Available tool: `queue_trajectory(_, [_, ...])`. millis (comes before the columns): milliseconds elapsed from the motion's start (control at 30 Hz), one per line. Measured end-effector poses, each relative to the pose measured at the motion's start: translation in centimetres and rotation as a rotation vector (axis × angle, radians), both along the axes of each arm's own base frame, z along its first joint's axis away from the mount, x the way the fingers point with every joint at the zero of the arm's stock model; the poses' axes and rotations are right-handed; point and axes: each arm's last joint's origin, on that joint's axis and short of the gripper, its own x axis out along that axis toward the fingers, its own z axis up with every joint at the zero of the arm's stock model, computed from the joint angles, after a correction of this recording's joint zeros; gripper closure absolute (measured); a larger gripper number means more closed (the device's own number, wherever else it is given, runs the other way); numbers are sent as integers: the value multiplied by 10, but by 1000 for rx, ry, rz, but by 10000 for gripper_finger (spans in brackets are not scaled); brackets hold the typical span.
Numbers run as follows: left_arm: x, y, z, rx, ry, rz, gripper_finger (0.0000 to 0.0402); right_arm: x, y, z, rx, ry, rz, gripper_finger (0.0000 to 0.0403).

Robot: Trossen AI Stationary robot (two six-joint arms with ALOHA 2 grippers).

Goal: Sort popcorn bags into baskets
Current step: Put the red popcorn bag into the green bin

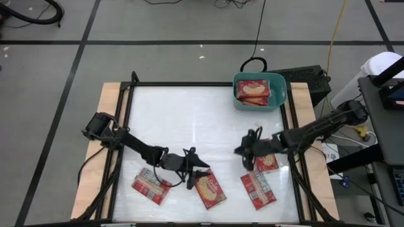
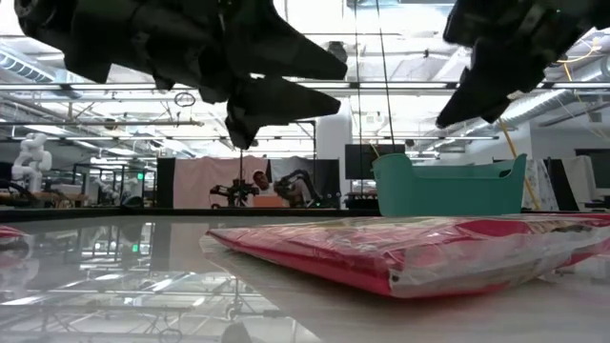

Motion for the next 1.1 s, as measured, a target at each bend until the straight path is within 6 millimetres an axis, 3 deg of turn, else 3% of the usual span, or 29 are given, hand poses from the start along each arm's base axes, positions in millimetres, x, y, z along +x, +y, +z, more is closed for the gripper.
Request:
queue_trajectory(133, [0, 3, -3, 30, 32, 2, 197, 8, 23, -10, 19, -27, 74, 364])
queue_trajectory(300, [9, 20, -4, -56, 100, -17, 125, 18, 47, -30, 25, -32, 149, 364])
queue_trajectory(500, [24, 21, 6, 81, 285, -167, 63, 21, 62, -51, -3, 4, 204, 364])
queue_trajectory(633, [30, 26, 8, 129, 319, -225, 69, 21, 70, -54, 2, -8, 229, 364])
queue_trajectory(933, [34, 37, 8, 196, 281, -290, 131, 23, 74, -51, 2, -60, 256, 364])
queue_trajectory(1100, [37, 37, 2, 223, 271, -313, 140, 22, 76, -51, 27, -60, 244, 364])
